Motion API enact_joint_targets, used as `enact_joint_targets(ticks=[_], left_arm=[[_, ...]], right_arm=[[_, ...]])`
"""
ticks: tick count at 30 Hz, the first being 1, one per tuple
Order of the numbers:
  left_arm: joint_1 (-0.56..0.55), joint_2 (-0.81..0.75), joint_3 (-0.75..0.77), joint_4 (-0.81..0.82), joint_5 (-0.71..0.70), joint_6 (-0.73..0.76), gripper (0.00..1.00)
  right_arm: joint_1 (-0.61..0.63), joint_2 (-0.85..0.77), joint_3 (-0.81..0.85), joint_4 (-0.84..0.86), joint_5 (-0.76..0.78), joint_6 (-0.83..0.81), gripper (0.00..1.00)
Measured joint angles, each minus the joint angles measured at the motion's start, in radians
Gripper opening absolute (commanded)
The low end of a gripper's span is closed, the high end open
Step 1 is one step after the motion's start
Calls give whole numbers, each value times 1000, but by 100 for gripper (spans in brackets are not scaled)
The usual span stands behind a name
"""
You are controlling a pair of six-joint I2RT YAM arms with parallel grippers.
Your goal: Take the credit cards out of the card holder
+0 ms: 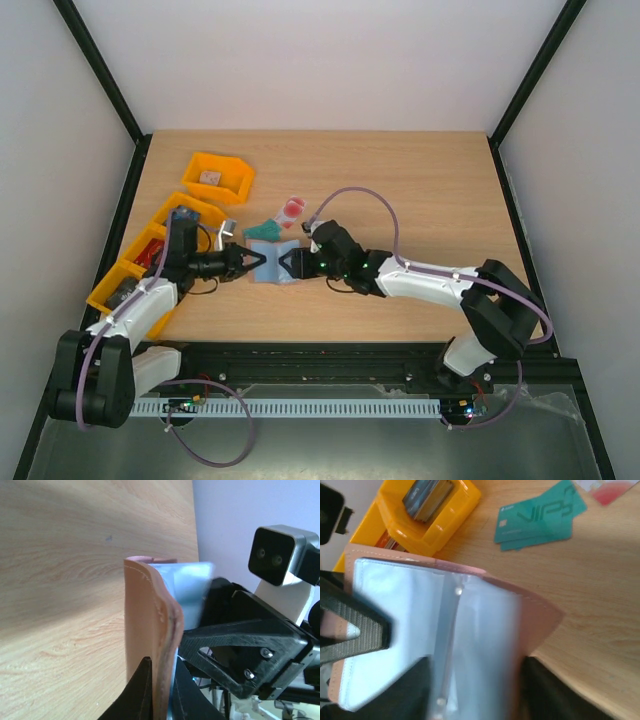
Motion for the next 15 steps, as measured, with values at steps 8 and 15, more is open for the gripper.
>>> enact_joint_targets(ticks=[8,15], left_arm=[[1,0,200,-144,-34,163,2],[8,0,231,-224,-67,245,2]], right_arm=[[23,-23,200,-306,410,-128,85],[168,-122,211,-280,419,-261,86]])
